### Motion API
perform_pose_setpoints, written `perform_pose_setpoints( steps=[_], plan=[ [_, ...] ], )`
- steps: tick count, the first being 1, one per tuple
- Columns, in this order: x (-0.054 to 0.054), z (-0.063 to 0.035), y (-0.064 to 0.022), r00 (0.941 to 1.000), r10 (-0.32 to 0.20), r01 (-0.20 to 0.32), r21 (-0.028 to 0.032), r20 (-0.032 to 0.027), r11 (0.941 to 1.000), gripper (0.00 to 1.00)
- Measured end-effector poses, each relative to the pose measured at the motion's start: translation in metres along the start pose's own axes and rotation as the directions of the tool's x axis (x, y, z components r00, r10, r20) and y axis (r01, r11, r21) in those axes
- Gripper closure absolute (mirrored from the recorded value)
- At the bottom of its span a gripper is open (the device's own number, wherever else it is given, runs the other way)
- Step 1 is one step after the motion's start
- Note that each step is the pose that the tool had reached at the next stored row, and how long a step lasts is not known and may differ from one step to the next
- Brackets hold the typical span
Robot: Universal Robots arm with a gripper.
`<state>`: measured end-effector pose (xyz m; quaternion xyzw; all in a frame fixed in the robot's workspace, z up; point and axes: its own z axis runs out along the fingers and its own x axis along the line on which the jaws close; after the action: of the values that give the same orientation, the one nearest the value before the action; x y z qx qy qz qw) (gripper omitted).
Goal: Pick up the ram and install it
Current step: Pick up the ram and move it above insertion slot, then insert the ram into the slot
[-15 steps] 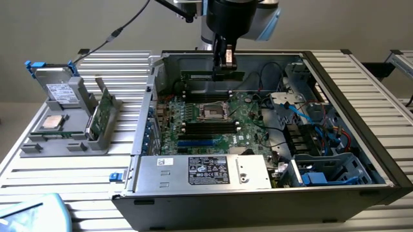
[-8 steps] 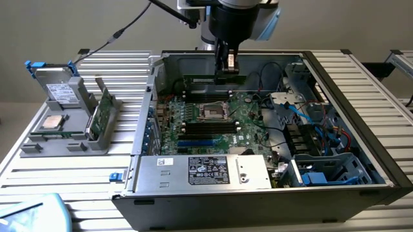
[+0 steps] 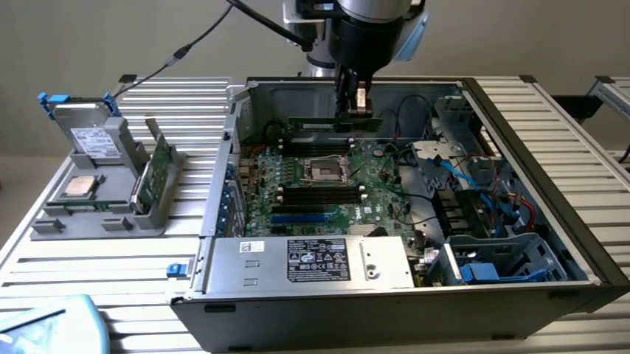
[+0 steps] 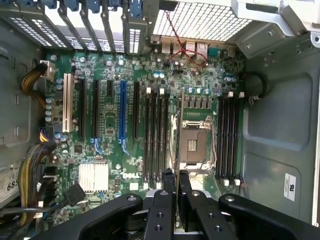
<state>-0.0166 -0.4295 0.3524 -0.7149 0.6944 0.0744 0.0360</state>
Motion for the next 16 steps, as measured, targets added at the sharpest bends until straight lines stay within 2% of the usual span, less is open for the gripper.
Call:
perform_pose_setpoints(
  steps=[3,16],
  plan=[
    [-0.001,0.0013,-0.0023,1.0,0.0,0.0,0.0001,0.0001,1.0,0.86],
    [-0.001,0.0013,-0.0023,1.0,0.0,0.0,-0.0008,-0.0001,1.0,0.86]
  ],
)
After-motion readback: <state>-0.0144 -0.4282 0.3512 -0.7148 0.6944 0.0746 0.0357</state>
